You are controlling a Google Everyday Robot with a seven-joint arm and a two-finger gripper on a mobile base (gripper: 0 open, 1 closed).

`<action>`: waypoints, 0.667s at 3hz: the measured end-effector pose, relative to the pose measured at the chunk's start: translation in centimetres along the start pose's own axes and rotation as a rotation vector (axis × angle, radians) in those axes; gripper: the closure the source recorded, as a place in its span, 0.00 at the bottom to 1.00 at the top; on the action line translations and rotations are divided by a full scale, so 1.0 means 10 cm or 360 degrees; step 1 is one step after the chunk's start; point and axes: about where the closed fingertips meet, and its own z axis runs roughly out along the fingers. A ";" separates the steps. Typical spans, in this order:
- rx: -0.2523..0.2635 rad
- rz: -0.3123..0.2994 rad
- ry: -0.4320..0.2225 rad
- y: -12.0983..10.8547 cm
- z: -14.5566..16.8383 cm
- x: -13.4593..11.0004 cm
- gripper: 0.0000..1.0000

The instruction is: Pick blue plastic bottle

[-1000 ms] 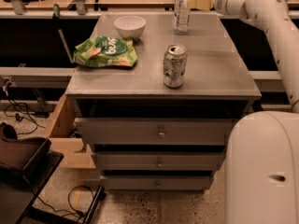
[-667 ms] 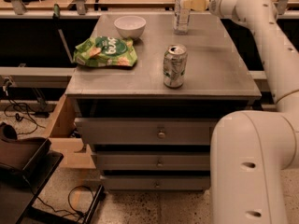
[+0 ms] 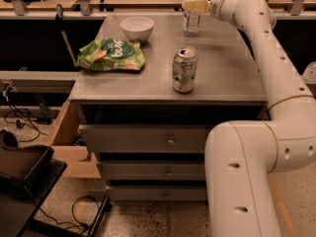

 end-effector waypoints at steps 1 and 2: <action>-0.0036 0.0027 -0.0037 0.15 0.15 0.02 0.00; -0.0076 0.0032 -0.0055 0.31 0.27 0.04 0.17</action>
Offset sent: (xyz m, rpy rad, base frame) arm 0.0963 0.0279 0.0210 0.0421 -0.0318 0.0795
